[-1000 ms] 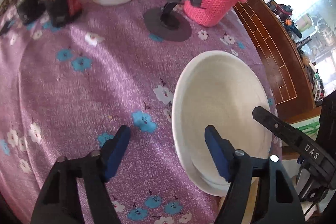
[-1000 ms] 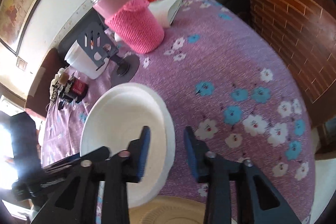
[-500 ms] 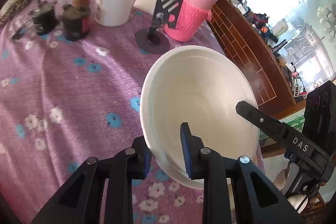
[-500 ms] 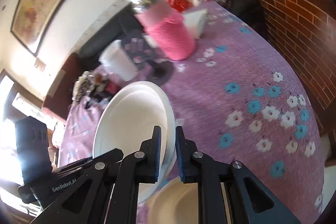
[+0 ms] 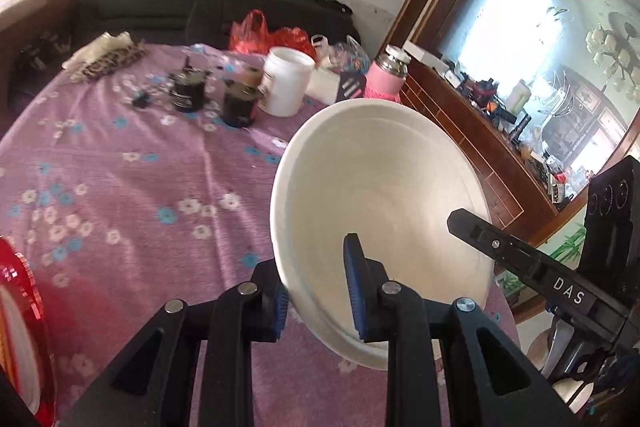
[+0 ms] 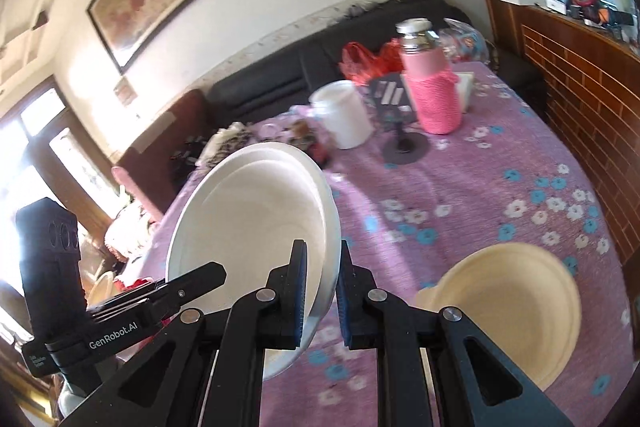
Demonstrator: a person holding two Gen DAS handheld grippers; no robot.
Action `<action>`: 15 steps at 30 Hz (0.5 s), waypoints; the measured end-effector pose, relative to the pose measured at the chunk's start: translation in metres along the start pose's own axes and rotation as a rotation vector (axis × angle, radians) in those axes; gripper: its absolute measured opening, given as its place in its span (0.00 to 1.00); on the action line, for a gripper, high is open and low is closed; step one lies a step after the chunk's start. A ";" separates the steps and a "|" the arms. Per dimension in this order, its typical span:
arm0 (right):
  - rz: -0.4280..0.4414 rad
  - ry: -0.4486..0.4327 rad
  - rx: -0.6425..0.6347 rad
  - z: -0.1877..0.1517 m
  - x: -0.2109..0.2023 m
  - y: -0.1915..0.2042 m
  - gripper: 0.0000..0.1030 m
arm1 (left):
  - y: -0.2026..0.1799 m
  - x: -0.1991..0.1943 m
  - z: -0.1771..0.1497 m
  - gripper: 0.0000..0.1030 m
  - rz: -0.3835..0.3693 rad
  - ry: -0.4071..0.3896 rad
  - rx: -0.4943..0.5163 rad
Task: Organize plates and bowls
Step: 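Lift the white bowl with both grippers and carry it toward the stack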
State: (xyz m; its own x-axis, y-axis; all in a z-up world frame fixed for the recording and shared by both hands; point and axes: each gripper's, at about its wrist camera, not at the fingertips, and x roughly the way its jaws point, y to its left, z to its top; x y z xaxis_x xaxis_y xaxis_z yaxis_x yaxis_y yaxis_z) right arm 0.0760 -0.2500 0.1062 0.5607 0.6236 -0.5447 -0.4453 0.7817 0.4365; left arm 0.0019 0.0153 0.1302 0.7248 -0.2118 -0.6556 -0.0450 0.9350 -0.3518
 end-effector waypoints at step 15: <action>0.081 -0.001 -0.144 -0.043 -0.008 0.104 0.14 | 0.055 -0.098 -0.040 0.23 0.068 -0.156 -0.094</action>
State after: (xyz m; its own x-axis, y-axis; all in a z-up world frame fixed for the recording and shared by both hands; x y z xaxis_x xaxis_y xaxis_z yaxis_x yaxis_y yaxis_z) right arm -0.0046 -0.1741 0.1255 0.5191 0.6849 -0.5113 -0.5849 0.7209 0.3718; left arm -0.0989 0.0760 0.1481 0.8151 -0.0953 -0.5714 -0.1566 0.9134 -0.3758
